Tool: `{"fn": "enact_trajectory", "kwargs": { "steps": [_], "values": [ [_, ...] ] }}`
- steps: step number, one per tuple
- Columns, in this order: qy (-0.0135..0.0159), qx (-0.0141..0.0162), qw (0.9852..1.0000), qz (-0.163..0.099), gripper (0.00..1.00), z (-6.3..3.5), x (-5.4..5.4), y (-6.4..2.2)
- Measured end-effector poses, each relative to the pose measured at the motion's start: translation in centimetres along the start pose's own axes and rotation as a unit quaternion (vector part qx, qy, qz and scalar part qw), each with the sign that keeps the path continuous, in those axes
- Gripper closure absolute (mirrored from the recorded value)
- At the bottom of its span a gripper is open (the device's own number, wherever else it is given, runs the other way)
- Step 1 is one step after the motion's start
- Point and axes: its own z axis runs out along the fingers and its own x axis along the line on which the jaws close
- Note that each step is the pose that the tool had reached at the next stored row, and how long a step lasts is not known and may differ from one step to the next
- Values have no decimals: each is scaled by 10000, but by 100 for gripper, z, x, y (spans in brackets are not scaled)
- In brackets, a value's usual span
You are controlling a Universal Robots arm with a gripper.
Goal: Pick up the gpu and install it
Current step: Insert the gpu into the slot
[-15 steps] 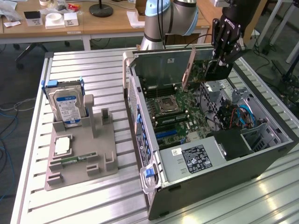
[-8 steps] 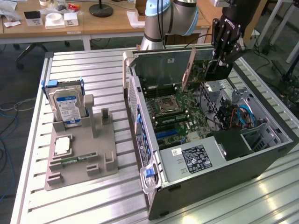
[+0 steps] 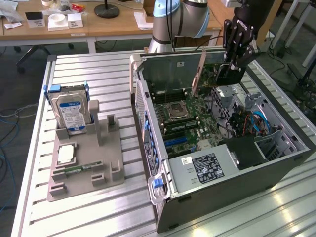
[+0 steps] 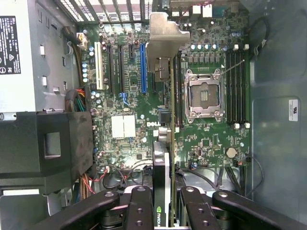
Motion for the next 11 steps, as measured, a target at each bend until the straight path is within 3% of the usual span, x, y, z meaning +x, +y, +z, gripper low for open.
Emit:
{"fn": "enact_trajectory", "kwargs": {
  "steps": [6, 11],
  "values": [
    [0, 0, 10000, 0, 73, 16, 4, 55],
    [0, 1, 10000, 0, 73, 93, 7, 76]
  ]
}}
